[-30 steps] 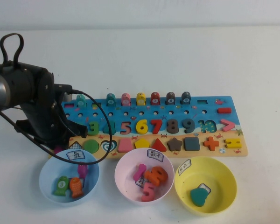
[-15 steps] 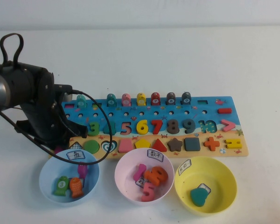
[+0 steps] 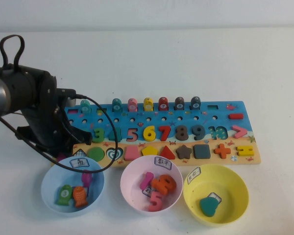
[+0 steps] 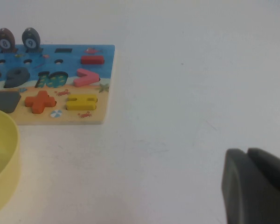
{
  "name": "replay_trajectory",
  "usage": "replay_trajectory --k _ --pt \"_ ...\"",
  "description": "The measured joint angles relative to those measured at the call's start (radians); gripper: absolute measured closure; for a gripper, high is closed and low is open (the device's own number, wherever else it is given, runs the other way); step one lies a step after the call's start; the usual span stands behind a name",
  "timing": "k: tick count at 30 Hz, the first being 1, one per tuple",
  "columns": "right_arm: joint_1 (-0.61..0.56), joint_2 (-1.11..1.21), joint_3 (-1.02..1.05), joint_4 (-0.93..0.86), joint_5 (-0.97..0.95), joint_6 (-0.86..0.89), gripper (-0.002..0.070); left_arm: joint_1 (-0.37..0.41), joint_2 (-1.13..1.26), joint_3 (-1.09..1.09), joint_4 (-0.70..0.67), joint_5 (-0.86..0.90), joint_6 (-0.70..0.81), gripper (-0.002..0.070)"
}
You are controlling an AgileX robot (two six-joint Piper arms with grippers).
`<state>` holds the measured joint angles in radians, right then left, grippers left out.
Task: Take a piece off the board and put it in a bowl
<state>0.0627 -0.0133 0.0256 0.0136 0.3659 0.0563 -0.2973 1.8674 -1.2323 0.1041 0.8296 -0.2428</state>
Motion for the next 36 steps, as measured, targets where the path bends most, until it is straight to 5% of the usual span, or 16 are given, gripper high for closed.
replay_trajectory --k 36 --pt "0.0 0.0 0.0 0.0 0.0 0.0 0.0694 -0.008 -0.17 0.002 0.051 0.054 0.022 0.0491"
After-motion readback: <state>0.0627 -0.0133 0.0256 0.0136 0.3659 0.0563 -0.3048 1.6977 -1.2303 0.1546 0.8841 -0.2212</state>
